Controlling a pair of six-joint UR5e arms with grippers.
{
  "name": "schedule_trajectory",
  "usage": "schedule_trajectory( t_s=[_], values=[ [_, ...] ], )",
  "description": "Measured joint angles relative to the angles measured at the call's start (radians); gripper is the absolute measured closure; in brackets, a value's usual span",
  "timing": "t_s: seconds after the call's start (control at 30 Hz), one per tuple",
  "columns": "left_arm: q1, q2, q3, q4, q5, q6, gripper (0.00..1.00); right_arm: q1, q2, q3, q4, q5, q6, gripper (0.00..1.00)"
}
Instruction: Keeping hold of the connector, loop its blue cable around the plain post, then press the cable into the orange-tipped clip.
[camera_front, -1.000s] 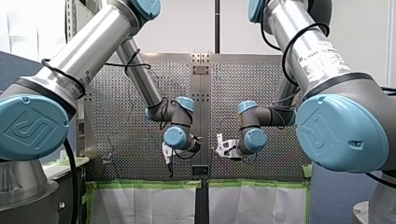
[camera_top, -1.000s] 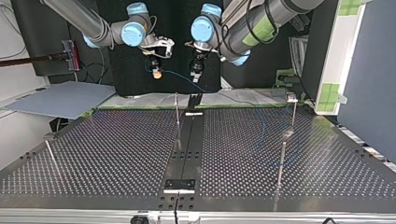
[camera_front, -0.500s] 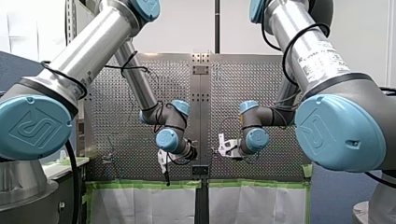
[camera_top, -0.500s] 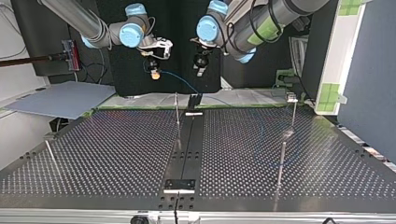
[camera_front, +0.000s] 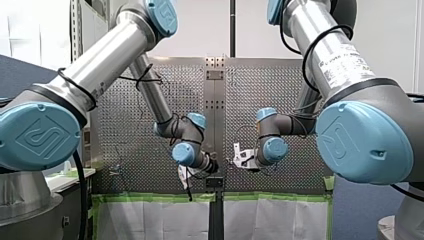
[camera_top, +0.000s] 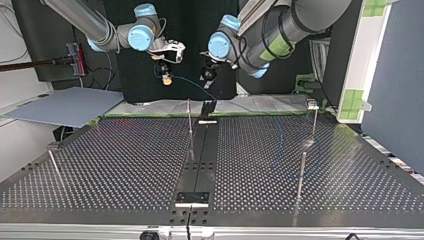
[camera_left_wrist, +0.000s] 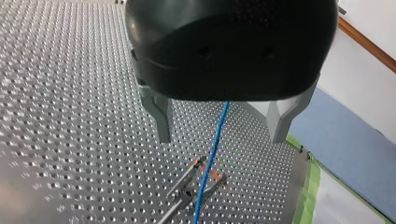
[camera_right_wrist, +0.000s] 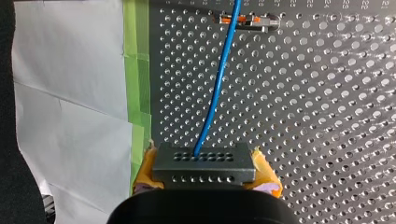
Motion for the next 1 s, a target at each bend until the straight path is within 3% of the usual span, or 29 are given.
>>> schedule_trajectory(
  t_s=[0.2,0.4,0.67,1.0],
  values=[
    [0.013,-0.055,0.046,0.030,0.039,-0.034,0.00,0.004,0.000,0.000,0.000,0.000,0.000,1.00],
    [0.022,-0.104,0.072,0.041,0.046,-0.068,0.00,0.003,0.000,0.000,0.000,-0.003,0.000,1.00],
    [0.057,-0.114,0.083,0.081,0.036,-0.088,0.00,0.006,0.000,0.000,-0.001,-0.005,-0.001,1.00],
    [0.074,-0.115,0.095,0.126,0.057,-0.077,0.00,0.007,0.000,0.000,0.000,-0.008,-0.002,1.00]
  ],
)
